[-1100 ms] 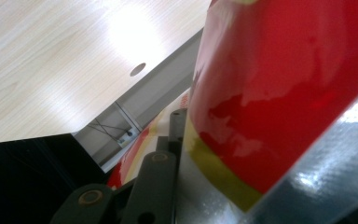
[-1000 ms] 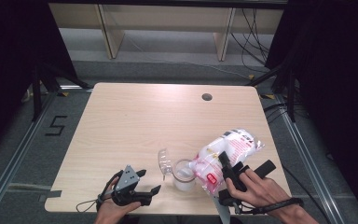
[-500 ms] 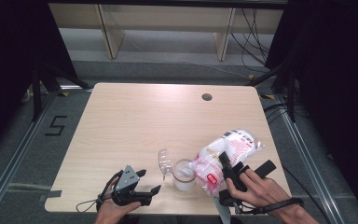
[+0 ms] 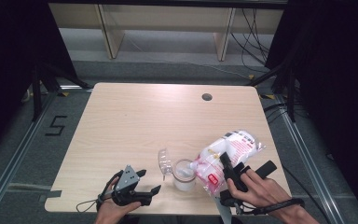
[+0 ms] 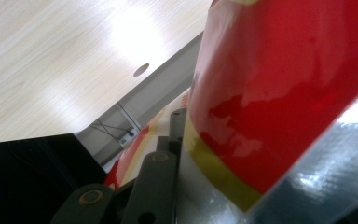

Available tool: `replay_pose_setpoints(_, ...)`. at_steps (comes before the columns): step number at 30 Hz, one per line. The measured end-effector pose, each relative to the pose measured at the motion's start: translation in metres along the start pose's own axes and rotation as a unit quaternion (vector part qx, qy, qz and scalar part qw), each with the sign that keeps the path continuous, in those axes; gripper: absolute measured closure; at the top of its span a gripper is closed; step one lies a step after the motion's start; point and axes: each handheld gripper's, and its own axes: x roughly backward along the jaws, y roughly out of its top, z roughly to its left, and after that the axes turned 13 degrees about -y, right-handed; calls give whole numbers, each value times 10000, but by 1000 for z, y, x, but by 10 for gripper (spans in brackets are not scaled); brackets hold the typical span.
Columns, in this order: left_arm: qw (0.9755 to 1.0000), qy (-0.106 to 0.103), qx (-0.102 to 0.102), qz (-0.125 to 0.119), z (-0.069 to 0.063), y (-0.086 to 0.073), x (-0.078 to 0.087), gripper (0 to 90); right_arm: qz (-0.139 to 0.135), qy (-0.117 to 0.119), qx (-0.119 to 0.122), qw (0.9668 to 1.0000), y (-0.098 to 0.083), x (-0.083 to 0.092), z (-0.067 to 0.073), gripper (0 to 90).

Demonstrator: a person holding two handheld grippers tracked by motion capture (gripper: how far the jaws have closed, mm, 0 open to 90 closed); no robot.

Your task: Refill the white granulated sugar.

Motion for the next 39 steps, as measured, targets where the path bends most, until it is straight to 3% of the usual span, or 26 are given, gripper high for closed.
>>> replay_pose_setpoints(9, 10000, -8, 23, -45, 0, 0, -1, 221, 54, 5, 9, 10000, -1, -1, -1, 806)
replay_pose_setpoints(11, 10000, -9, 22, -44, 0, 0, -1, 220, 3, 3, 159, 9999, 0, -1, -3, 806)
replay_pose_setpoints(15, 10000, 22, 18, -27, 0, 0, 0, 221, 83, -10, 105, 9999, -1, -1, -3, 806)
replay_pose_setpoints(17, 10000, 19, 21, -30, 0, 0, 0, 221, 22, -19, 251, 9997, -1, -2, -5, 806)
replay_pose_setpoints(30, 10000, 17, 20, -36, 0, 0, 0, 221, 66, -31, 242, 9997, -2, -3, -4, 809)
replay_pose_setpoints(33, 10000, 17, 15, -31, 0, 0, 0, 221, 9, 9, 367, 9993, -1, -3, -5, 809)
replay_pose_setpoints(35, 10000, 19, -3, -15, 0, 0, 1, 220, 119, 50, 205, 9997, -1, -2, -2, 809)
replay_pose_setpoints(36, 10000, 22, -17, 3, 0, 0, 1, 221, -8, 18, 381, 9993, 0, -3, -4, 809)
replay_pose_setpoints(39, 10000, 19, -3, -15, 0, 0, 1, 220, 31, 2, 267, 9996, 1, -2, -3, 810)
